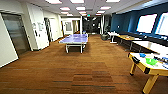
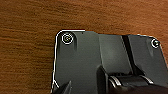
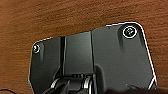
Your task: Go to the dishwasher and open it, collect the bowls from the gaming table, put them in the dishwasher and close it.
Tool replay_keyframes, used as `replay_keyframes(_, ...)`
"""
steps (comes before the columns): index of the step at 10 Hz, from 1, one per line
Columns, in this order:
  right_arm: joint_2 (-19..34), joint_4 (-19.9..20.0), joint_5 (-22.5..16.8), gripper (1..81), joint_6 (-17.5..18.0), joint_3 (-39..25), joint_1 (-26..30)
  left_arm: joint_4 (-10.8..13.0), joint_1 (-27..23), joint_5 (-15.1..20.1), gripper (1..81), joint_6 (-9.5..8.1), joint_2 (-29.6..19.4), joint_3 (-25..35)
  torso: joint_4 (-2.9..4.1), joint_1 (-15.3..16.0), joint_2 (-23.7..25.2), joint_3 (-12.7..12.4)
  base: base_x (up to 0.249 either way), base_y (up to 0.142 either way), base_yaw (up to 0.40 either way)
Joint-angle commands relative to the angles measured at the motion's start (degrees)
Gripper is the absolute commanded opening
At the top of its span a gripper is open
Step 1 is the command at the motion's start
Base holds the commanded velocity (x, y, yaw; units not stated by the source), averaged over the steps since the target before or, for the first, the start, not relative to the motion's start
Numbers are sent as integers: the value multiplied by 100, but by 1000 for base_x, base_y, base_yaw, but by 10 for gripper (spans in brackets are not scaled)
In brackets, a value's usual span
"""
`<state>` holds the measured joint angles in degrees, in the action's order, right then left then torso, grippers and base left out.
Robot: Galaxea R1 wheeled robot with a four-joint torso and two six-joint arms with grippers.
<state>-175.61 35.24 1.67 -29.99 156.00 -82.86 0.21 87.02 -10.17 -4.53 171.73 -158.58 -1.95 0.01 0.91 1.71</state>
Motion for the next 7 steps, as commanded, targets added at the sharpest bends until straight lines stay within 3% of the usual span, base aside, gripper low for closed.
replay_keyframes(1,-38,0,-352,811,-16,-18,353,14,-277,252,811,23,-33,-25,0,0,0,0,195,-79,0)
replay_keyframes(7,-38,0,-360,811,-16,-18,379,6,-277,252,811,49,37,-25,0,0,0,0,194,-79,0)
